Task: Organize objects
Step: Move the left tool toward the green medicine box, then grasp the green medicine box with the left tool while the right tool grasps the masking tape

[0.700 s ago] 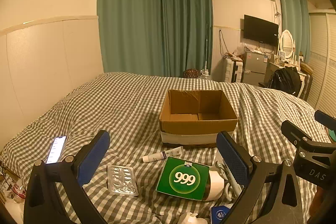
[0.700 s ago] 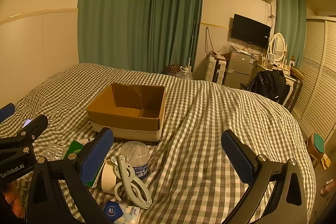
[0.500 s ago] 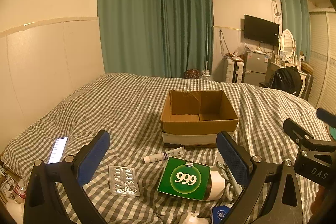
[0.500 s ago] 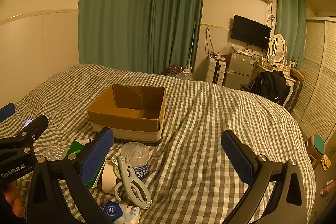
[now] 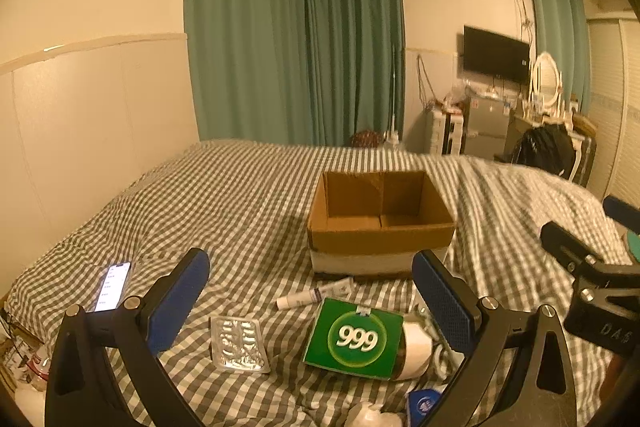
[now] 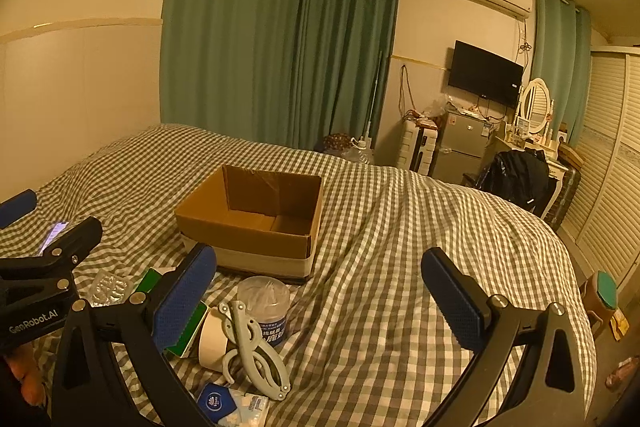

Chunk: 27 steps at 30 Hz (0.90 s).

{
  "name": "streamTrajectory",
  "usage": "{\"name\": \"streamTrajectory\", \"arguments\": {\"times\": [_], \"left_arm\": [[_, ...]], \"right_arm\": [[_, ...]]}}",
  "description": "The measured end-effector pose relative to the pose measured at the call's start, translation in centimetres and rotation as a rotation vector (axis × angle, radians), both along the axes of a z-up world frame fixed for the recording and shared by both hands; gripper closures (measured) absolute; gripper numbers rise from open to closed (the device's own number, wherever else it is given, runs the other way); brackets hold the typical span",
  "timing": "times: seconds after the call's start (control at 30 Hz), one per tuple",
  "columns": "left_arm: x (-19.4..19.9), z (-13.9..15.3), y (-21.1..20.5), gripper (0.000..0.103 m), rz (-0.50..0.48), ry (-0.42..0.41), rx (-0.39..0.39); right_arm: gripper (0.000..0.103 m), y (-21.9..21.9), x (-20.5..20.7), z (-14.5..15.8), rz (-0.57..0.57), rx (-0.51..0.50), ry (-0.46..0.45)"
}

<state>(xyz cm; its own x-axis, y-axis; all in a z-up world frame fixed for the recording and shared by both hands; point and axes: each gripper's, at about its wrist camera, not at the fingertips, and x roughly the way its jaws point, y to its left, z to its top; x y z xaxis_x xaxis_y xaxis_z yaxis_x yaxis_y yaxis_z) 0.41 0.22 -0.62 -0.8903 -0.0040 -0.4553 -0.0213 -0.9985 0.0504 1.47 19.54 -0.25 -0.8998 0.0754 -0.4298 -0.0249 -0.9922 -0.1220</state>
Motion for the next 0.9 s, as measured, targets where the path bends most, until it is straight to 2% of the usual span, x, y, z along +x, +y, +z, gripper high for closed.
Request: {"name": "streamTrajectory", "arguments": {"times": [0.13,0.33,0.43,0.63,0.8,0.9], "left_arm": [[-1.1,-2.0,-0.2,0.0,0.0,-0.077,-0.002],[-2.5,-6.5,-0.6,0.0,0.0,-0.23,-0.016],[-2.6,-8.4,-0.7,0.0,-0.02,-0.289,-0.004],[-2.7,-10.6,1.2,0.0,-0.133,-0.359,-0.005],[-4.0,-12.2,1.6,0.0,-0.163,-0.416,-0.016],[-4.5,-13.5,2.2,0.0,-0.179,-0.434,-0.056]], "right_arm": [[0.001,0.1,-0.9,-1.4,0.016,-0.007,-0.047],[0.001,1.0,-3.2,-5.7,0.033,-0.052,-0.228],[0.001,1.2,-3.6,-7.1,0.026,-0.041,-0.268],[0.001,1.6,-4.2,-8.8,0.036,-0.032,-0.327],[0.003,1.7,-5.0,-9.7,0.057,-0.028,-0.365],[0.003,1.4,-5.5,-10.4,0.072,-0.019,-0.399]]}}
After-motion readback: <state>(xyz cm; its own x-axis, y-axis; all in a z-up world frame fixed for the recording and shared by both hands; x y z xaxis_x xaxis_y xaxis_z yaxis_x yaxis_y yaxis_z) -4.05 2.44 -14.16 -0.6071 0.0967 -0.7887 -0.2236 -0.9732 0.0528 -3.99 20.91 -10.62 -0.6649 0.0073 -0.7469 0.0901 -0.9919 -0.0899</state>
